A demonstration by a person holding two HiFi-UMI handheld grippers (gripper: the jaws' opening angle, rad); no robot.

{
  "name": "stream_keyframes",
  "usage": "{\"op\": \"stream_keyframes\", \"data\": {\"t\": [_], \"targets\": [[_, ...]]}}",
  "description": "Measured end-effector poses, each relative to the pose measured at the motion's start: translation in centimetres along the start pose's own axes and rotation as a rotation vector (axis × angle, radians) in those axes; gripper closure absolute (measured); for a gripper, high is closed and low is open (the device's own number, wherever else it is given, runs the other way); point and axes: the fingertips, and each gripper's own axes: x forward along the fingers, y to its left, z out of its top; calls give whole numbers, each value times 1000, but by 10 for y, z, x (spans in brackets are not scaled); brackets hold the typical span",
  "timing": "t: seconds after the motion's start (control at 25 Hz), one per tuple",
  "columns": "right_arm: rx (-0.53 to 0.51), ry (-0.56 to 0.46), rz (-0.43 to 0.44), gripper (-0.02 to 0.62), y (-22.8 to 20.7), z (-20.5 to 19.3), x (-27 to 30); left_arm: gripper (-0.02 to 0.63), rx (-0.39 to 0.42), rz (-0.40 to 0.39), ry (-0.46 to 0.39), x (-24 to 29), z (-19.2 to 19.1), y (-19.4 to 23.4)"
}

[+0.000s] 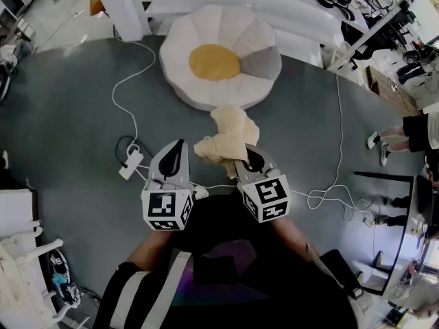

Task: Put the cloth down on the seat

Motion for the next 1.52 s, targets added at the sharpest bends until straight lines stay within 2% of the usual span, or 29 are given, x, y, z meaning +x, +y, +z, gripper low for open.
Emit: {"op": "stream_keyframes", "data": {"t": [0.8,1.32,1.52], "targets": [[-15,-14,-17,566,3,5,1,606,-1,-14,-14,-5,-1,3],[15,-50,-20,565,14,22,-1,604,-16,-26,-40,-18,5,13],[16,-47,-5,565,7,21,4,606,-9,-8,-28,-16,1,14]]}}
